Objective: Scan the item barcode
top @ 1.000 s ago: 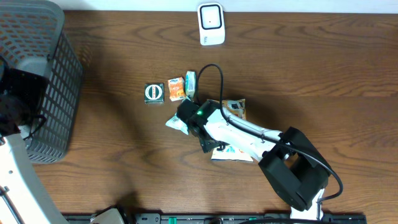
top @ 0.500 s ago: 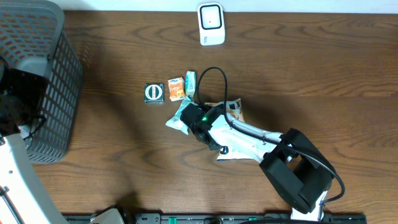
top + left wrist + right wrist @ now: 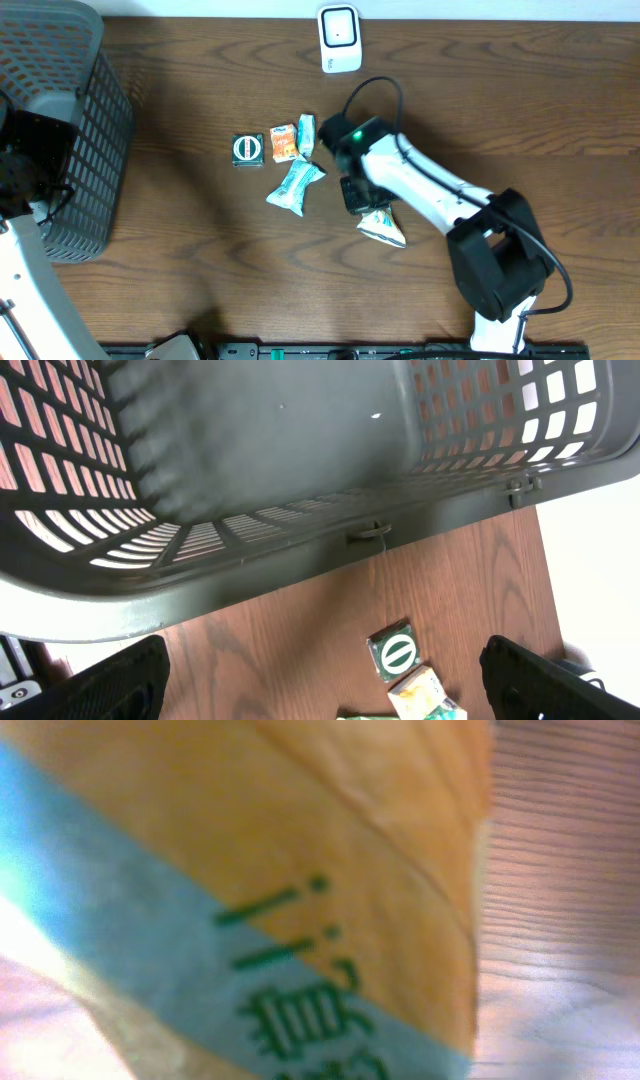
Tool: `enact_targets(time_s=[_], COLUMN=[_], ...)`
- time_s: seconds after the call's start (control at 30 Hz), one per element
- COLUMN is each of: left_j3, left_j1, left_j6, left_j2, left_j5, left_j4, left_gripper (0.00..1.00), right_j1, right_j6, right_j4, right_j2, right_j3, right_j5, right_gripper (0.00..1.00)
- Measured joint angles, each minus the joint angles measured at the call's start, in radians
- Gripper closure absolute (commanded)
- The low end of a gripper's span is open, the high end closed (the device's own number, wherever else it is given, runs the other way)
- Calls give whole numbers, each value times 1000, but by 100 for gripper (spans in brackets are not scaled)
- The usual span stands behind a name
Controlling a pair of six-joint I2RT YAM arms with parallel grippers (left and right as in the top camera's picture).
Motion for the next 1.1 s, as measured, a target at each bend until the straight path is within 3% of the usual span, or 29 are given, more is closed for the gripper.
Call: enact_targets(time_s=[0.5, 0.67, 0.8, 1.0, 1.1], left_j3=[0, 0, 0, 0, 0], left_j1=[0, 0, 0, 0, 0], left_j6=[0, 0, 0, 0, 0], left_j2=[0, 0, 0, 0, 0], left_j5=[0, 0, 0, 0, 0], left_j4=[0, 0, 0, 0, 0], left_gripper=[2, 2, 3, 2, 2], right_j1=[-339, -437, -472, -476, -485], right_j6=[-395, -482, -518, -502, -436], right_j4=[-1, 1, 66, 308, 408], right_j2=[2, 2, 2, 2, 2], right_j3=[20, 19, -23, -212, -288], right_j5=[-715, -859, -937, -1048, -1057], right_gripper=[99, 99, 99, 98, 85])
